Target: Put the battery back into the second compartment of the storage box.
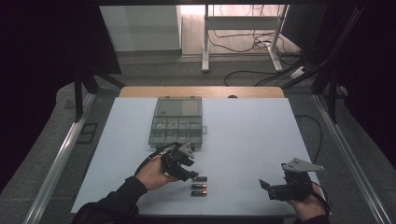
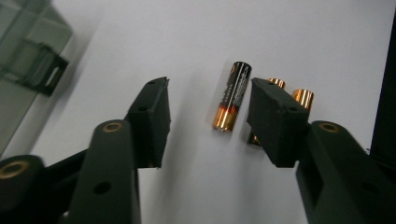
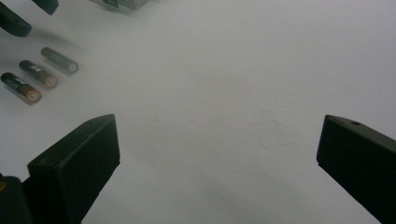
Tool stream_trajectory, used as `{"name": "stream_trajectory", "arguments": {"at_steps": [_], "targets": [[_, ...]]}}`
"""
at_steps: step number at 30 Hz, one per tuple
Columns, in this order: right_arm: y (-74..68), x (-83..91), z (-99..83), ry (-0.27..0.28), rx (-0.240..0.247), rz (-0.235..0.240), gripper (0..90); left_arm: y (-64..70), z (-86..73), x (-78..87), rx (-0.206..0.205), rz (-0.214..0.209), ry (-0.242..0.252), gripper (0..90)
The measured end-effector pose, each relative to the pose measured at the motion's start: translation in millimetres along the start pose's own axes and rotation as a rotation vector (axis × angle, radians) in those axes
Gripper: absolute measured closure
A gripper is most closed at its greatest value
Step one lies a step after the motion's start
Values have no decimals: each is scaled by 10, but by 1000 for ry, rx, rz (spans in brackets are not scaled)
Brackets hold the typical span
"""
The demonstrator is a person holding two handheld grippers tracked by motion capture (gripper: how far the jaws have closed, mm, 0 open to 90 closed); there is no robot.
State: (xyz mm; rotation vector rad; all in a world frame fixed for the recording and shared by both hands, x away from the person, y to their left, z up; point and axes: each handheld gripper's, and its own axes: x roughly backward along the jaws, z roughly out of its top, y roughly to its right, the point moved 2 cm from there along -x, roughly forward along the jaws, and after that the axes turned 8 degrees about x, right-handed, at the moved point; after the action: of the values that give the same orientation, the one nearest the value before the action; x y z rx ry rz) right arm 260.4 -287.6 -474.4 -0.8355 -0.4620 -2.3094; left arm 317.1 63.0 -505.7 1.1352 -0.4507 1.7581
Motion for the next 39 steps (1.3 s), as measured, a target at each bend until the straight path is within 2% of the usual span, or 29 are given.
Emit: {"name": "stream_trajectory", "arguments": {"at_steps": [3,5,8,14,18,30,39], "targets": [[0,-1,0,-1,0,1,0,33,35,-73,-33,-7,-30,550],[-1,-1,0,-2,0,1,0,49,45,-100,-37,-8,-39,581],[-2,-3,0,-2,0,2,0,94,77,-207,-75,-8,-76,627],[-2,-3,-1,-5,3,3,0,149,79,-316,-123,20,-127,754],[-4,-4,0,-6,4,4,0,166,96,-315,-112,23,-134,765],[-3,1,0,2,4,1,0,100,140,-144,-54,22,-75,767],[-3,1,0,3,4,1,0,-17,143,-21,24,28,-47,766]]}}
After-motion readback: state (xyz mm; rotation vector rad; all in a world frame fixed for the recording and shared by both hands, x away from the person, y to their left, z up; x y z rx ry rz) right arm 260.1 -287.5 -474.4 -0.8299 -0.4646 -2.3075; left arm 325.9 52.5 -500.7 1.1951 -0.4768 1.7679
